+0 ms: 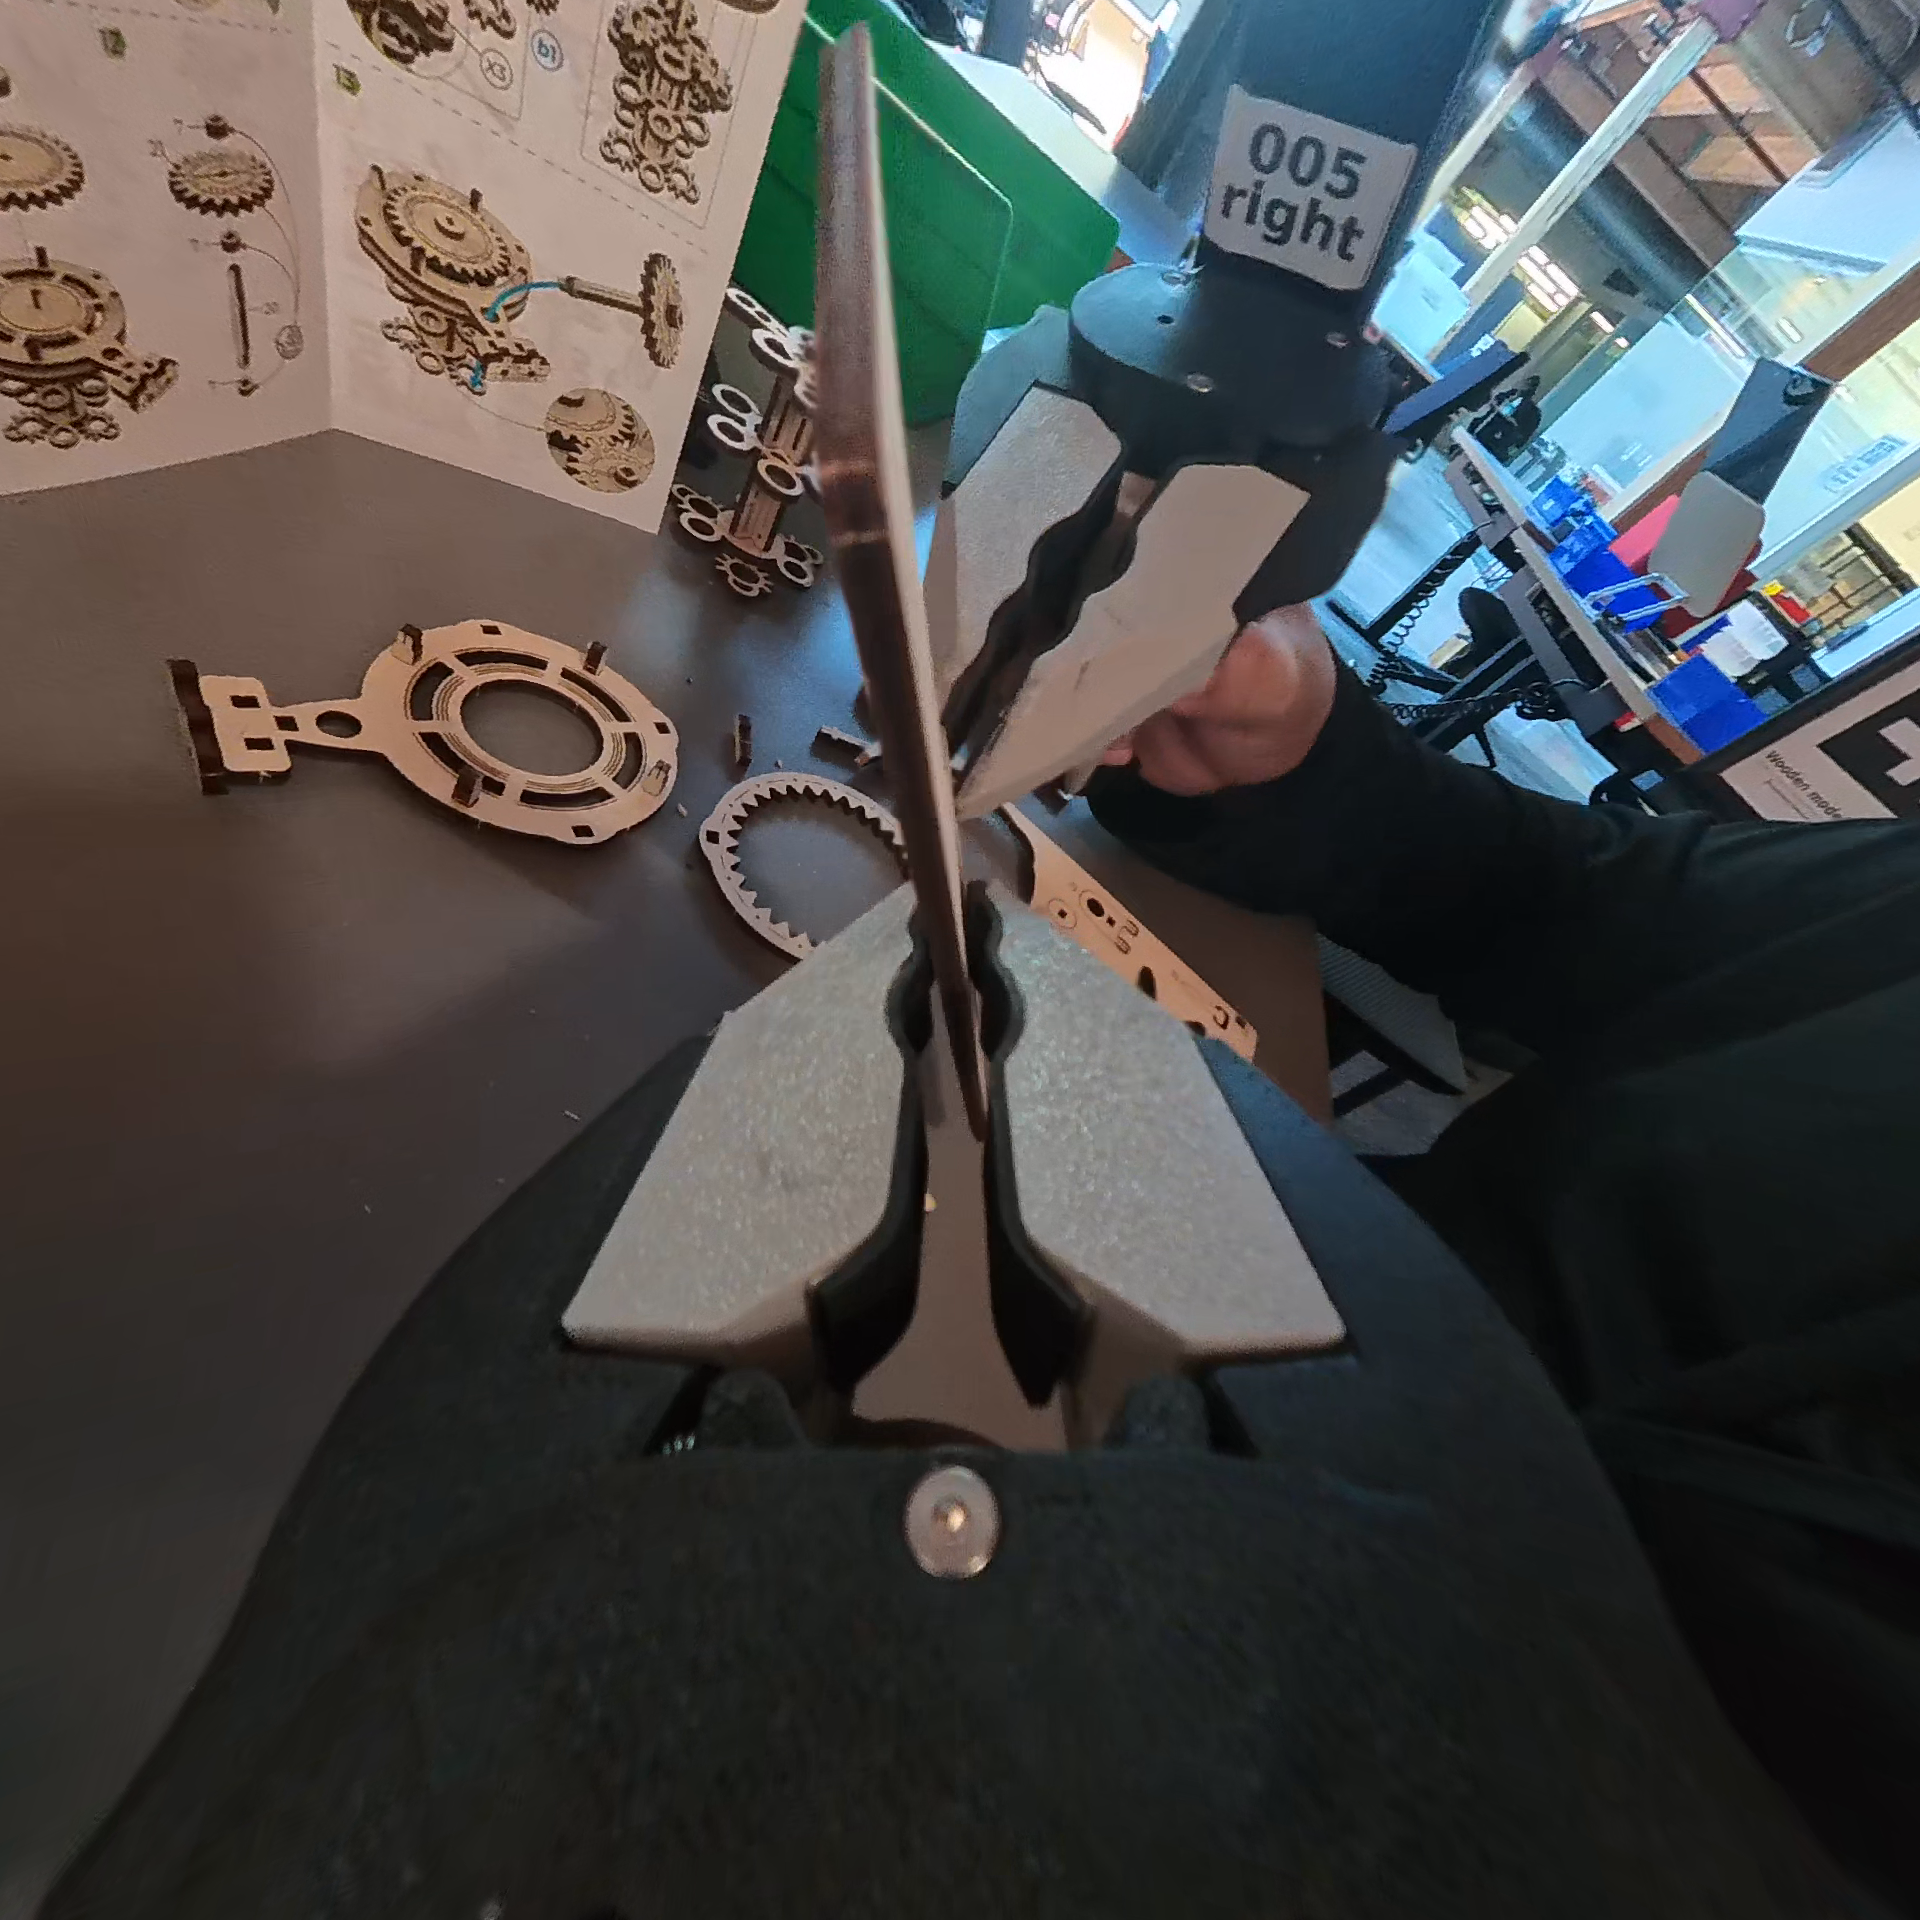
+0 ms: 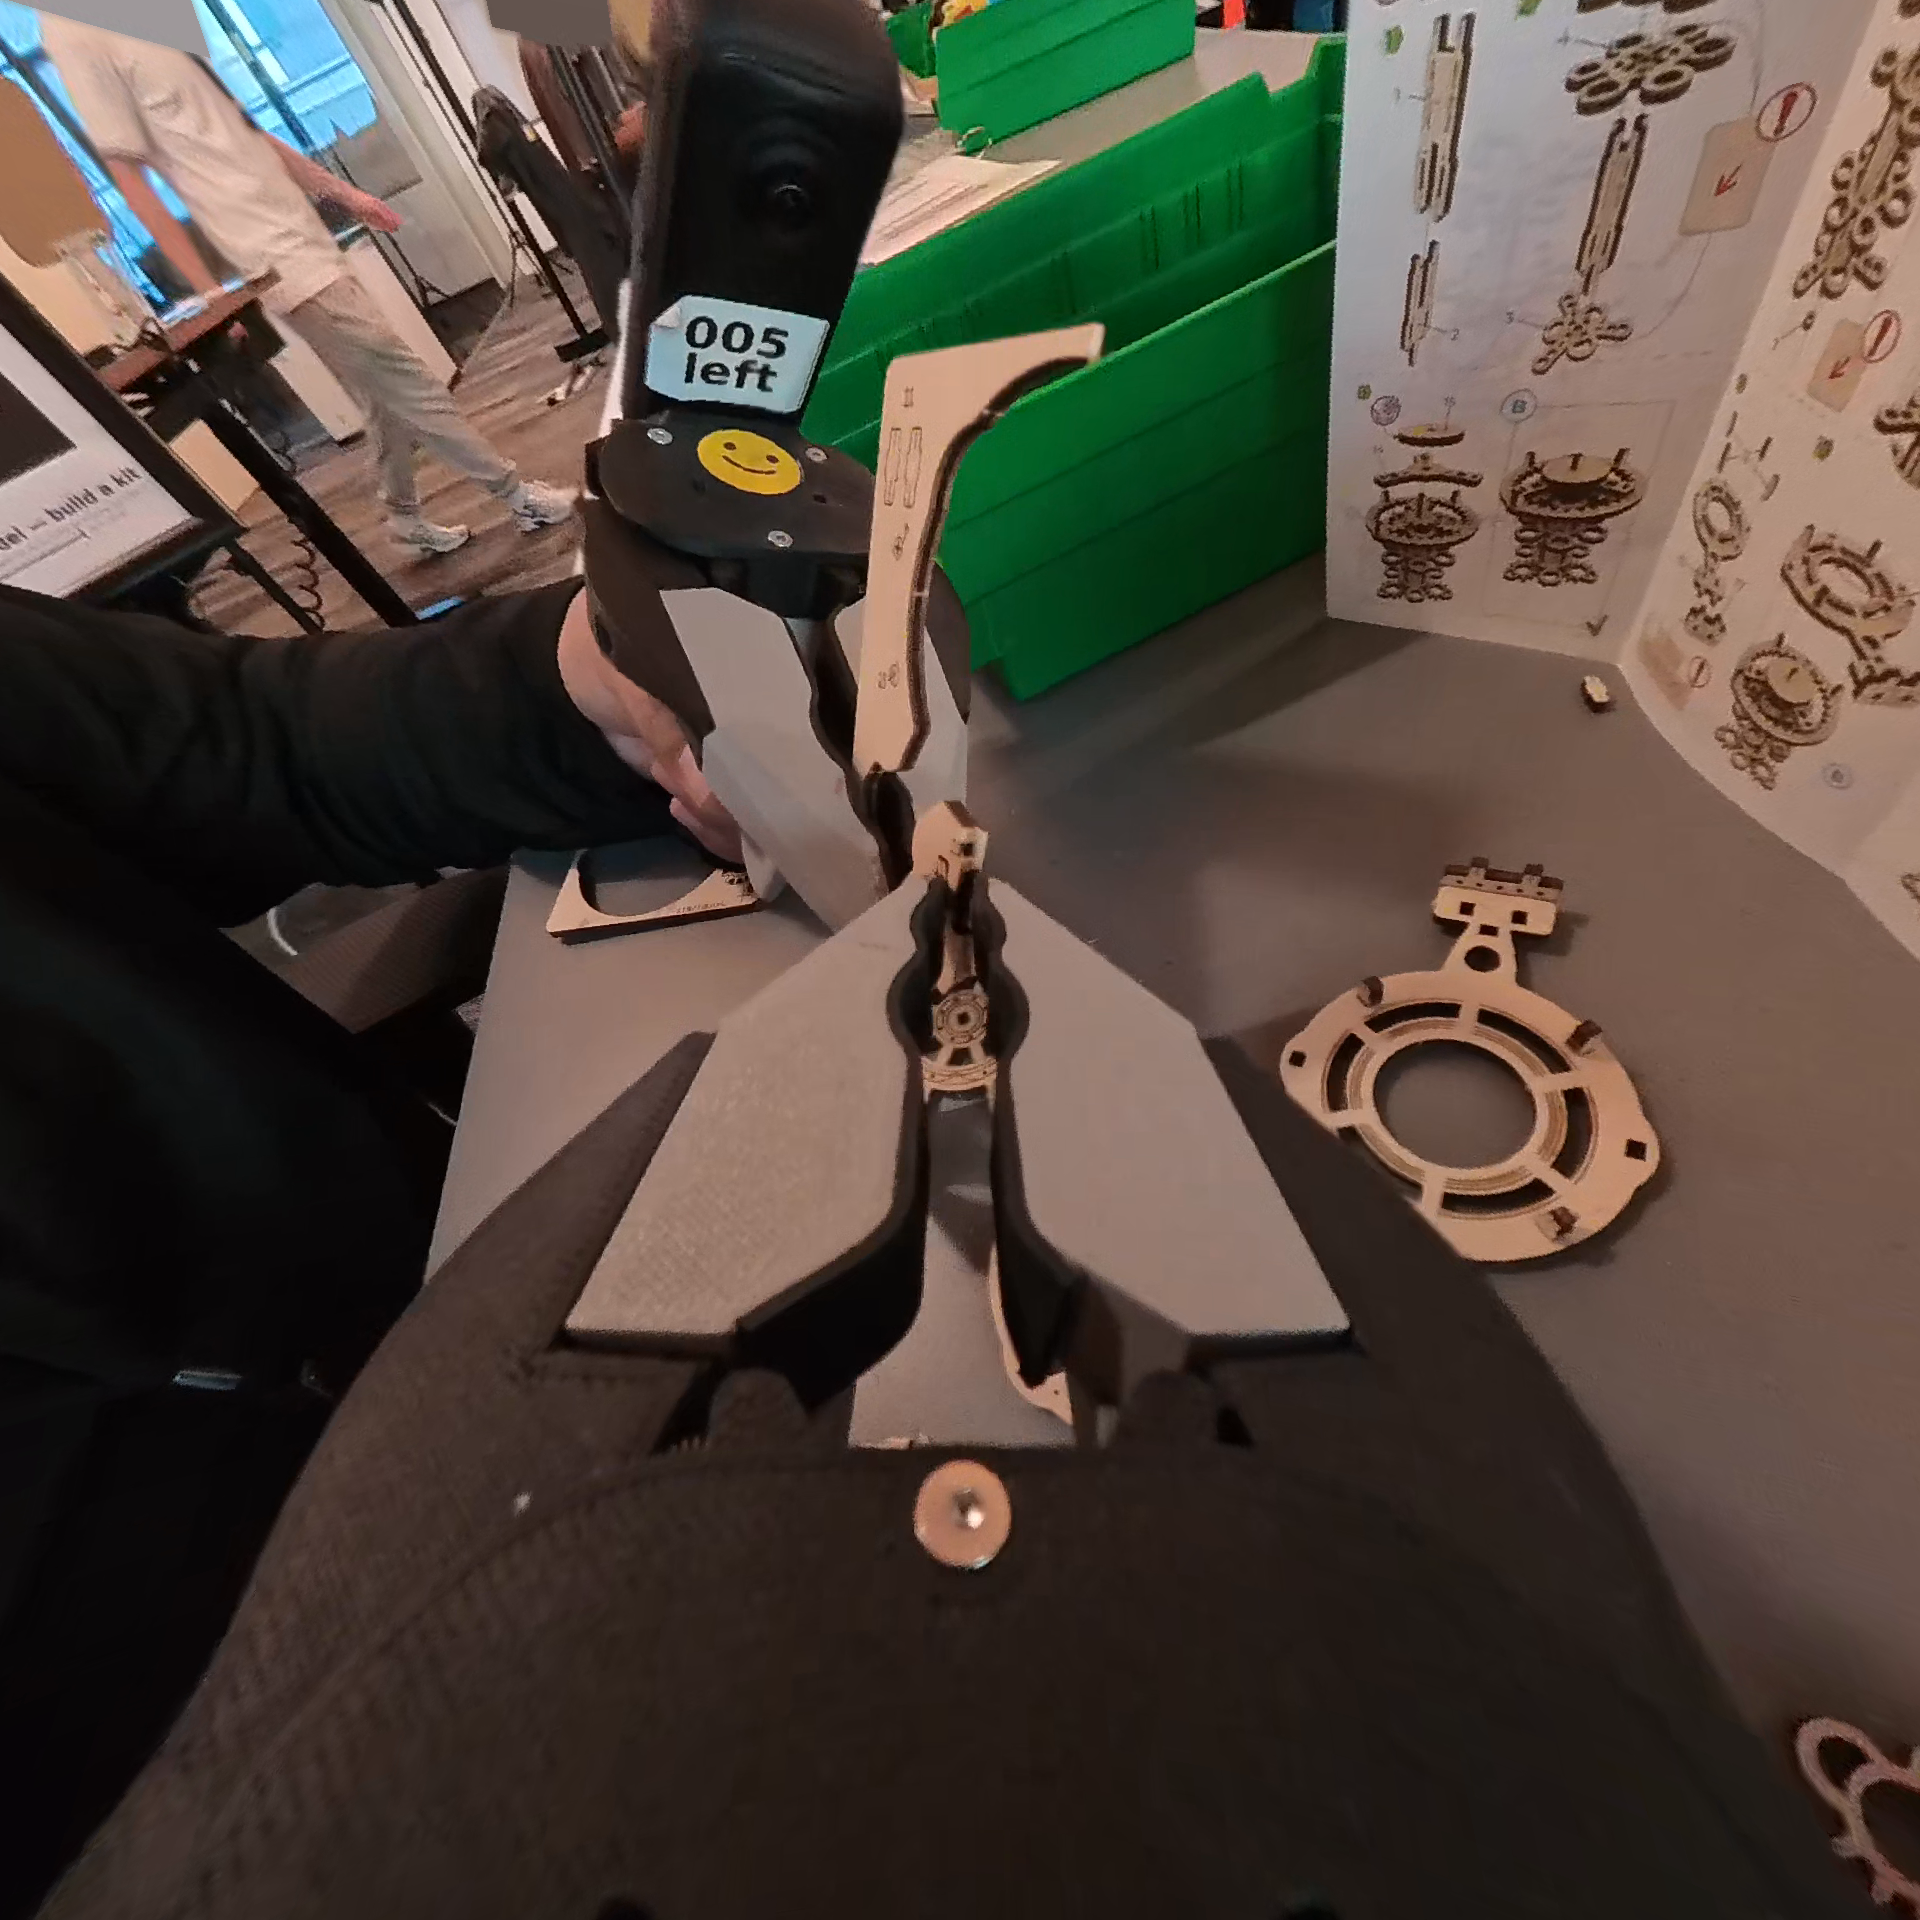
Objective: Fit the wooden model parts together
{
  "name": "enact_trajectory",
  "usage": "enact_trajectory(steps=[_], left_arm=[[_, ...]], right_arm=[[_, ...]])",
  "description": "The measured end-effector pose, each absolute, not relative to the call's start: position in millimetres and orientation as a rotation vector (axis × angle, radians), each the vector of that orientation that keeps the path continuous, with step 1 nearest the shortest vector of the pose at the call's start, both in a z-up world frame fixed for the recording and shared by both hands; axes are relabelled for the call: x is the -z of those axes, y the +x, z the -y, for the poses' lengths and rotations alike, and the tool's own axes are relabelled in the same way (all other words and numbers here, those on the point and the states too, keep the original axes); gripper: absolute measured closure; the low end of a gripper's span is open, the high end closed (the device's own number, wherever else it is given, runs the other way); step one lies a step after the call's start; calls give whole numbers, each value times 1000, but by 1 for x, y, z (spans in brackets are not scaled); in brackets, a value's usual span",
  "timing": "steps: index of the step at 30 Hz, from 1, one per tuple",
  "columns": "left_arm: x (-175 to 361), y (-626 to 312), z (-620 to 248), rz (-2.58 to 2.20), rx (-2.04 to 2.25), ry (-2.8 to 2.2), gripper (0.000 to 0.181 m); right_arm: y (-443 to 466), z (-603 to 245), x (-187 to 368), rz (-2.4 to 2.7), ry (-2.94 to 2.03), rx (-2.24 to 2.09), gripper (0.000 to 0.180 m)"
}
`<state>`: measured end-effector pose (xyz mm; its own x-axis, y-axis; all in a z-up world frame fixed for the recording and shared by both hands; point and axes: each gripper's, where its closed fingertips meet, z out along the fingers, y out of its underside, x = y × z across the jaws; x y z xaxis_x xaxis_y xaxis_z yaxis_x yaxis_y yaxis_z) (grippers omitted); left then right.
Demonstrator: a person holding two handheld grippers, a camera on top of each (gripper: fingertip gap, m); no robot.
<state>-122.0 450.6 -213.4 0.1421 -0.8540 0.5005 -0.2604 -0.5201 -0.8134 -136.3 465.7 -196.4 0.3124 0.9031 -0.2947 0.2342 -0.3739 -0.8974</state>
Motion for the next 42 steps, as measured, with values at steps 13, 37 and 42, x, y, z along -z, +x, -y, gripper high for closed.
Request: enact_trajectory(steps=[13,37,42], left_arm=[[230,-124,-462,-1049,1233,-1949,178],[225,-120,-437,-1214,1411,-1876,180],[227,-119,-441,-1168,1415,-1902,180]], right_arm=[[-136,-478,214,1036,-1880,-656,178],[-137,-454,206,1277,-1756,-1159,177],[-134,-459,209,1291,-1821,-1006,176]])
